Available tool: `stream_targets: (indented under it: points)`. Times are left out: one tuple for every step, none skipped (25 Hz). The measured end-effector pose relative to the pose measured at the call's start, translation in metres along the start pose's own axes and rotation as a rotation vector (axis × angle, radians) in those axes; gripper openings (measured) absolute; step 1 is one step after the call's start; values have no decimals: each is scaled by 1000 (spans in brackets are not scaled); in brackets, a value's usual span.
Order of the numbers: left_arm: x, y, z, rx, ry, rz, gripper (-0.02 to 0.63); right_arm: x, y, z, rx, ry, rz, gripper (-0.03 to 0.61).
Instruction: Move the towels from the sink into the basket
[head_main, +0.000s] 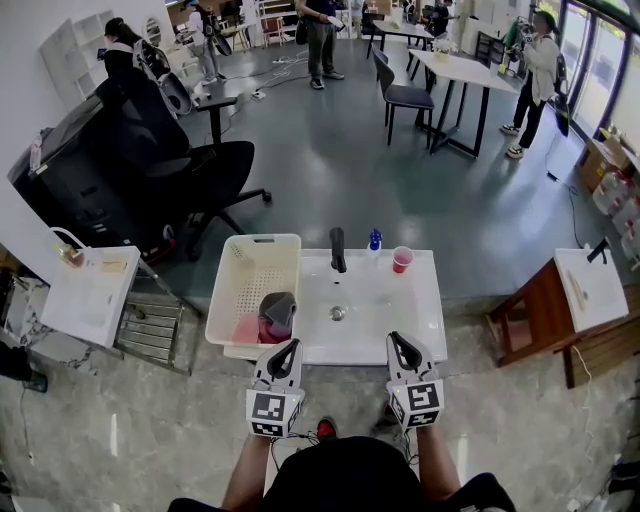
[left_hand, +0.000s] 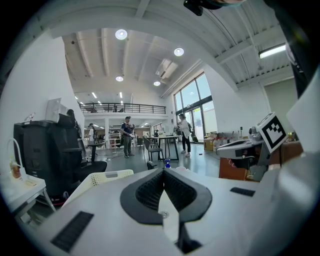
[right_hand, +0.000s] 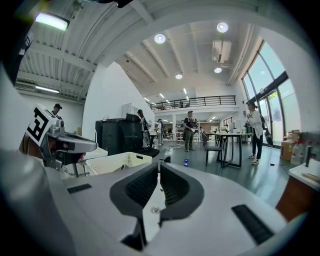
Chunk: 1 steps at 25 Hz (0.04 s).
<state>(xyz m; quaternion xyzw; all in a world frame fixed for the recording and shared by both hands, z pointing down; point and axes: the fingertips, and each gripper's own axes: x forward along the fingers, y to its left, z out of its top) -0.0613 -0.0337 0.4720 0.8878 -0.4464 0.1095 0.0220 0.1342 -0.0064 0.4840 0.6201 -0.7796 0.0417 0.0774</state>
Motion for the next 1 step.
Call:
stream_targets:
  points:
    - [0,0,-1,0,1,0,8,0,0,-1,1,0,0,41]
